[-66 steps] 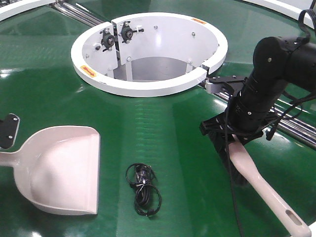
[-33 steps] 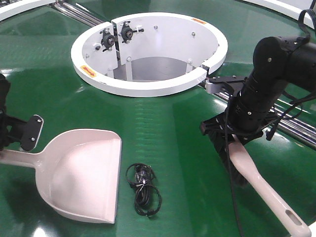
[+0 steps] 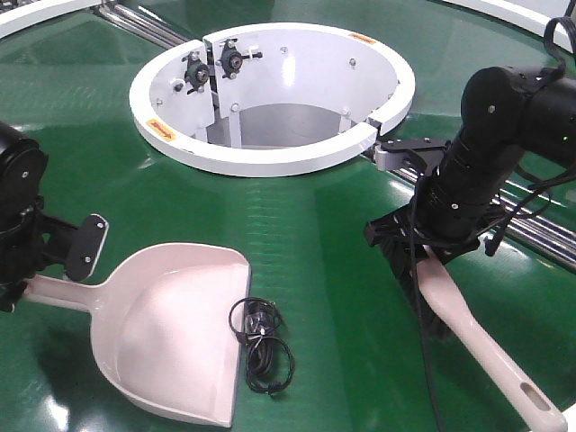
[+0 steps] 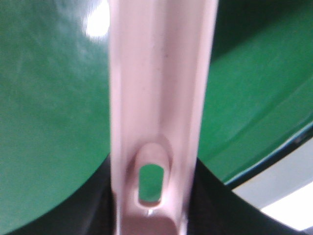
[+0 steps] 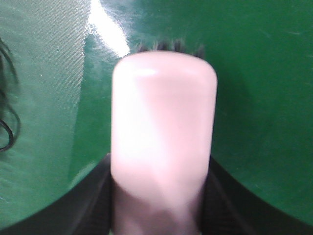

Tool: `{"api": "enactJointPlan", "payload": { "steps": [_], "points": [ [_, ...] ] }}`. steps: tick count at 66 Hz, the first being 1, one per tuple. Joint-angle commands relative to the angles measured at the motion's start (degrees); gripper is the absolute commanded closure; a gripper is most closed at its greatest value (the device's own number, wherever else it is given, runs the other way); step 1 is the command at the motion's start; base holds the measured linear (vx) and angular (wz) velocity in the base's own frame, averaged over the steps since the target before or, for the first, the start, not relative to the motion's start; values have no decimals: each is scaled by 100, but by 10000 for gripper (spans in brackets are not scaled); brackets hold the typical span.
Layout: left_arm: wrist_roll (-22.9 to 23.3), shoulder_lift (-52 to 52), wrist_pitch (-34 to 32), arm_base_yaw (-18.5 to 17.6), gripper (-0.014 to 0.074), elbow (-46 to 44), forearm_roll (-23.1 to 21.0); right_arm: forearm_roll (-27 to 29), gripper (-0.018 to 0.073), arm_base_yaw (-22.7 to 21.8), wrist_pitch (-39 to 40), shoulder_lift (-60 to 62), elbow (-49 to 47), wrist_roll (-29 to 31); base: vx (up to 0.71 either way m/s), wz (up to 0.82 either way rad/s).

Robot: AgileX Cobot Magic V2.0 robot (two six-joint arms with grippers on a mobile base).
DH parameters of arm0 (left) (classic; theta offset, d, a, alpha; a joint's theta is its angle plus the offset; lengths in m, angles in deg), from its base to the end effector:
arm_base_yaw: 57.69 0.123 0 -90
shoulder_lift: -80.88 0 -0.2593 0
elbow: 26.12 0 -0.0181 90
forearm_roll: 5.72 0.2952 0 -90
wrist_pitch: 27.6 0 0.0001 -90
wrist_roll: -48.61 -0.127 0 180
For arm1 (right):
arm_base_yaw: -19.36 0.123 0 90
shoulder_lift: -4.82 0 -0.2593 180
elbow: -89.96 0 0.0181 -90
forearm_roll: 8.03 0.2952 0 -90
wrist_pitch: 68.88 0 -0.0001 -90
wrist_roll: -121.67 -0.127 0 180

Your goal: Clean and inspect green conveyor with broom and dustpan

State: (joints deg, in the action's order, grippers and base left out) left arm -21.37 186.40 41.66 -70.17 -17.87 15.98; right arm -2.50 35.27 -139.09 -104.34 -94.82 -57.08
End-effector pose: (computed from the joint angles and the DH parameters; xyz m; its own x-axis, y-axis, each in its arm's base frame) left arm 0.3448 -0.0313 0.1513 0.0046 0.9390 0.3439 0.9988 -0.0213 0.0446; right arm 0.3696 0.1173 0.1863 -0.9603 -0.2624 -0.0948 -0.2708 0.9583 0.0913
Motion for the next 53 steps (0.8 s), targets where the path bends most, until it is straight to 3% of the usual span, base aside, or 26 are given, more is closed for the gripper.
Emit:
{"api": "enactJointPlan", "payload": {
  "steps": [1,33,53],
  "points": [
    [9,-258,219,-108,621,-157,-169,16,565,-11,-321,282,-182,60,0,0],
    [29,-252,219,-171,621,-157,-1176,16,565,-11,-321,282,-182,60,0,0],
    [29,-252,219,-171,621,-157,-1479,16,565,-11,-321,282,-182,54,0,0]
  ]
}}
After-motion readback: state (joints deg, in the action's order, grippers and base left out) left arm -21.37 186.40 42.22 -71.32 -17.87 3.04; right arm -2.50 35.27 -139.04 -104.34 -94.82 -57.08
